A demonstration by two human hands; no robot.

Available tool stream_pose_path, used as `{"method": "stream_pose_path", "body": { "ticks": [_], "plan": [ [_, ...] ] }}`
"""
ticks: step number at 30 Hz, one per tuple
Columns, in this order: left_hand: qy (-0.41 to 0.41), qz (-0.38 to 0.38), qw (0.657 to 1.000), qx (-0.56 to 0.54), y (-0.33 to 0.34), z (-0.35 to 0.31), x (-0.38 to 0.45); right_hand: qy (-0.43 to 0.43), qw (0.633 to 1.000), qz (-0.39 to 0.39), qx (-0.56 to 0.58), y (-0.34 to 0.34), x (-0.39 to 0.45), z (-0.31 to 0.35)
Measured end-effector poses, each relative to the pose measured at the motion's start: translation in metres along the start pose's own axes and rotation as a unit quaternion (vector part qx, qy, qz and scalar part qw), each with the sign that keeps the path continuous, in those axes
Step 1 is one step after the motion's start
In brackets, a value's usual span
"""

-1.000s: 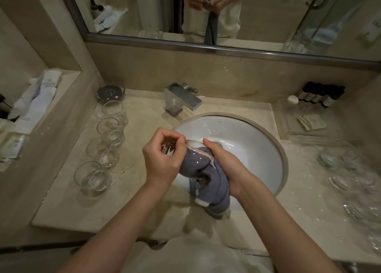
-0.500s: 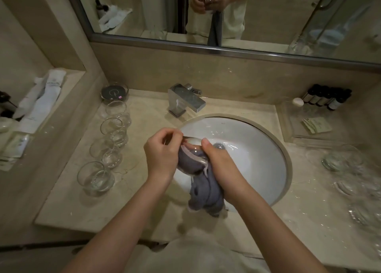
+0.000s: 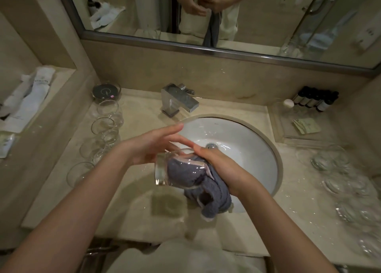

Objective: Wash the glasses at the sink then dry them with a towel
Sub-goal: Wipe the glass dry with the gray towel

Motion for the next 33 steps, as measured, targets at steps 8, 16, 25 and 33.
{"method": "stream_pose_path", "body": {
  "ticks": [8, 16, 25, 33],
  "plan": [
    [-0.056, 0.145, 0.981, 0.118, 0.002, 0.006, 0.005, 0.049, 0.999, 0.019, -0.014, 0.004, 0.013, -0.015],
    [0.032, -0.08, 0.992, 0.088, -0.071, 0.017, -0.012, 0.079, 0.928, -0.155, 0.331, -0.024, 0.035, -0.051],
    [0.108, -0.357, 0.92, 0.124, -0.138, 0.022, 0.002, 0.104, 0.894, -0.193, 0.391, -0.015, 0.058, -0.072],
    [0.118, -0.392, 0.886, 0.218, -0.188, 0.019, 0.034, 0.121, 0.876, -0.233, 0.405, -0.008, 0.069, -0.082]
  ]
}}
Point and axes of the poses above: each hand's wrist, its own x-axis towards the middle knuckle, its own y-axis out of the palm, z = x × y, the point moved 4 cm from there along x, towards the middle knuckle, and after that the axes turned 5 degrees about -x, right-handed, at the moved point
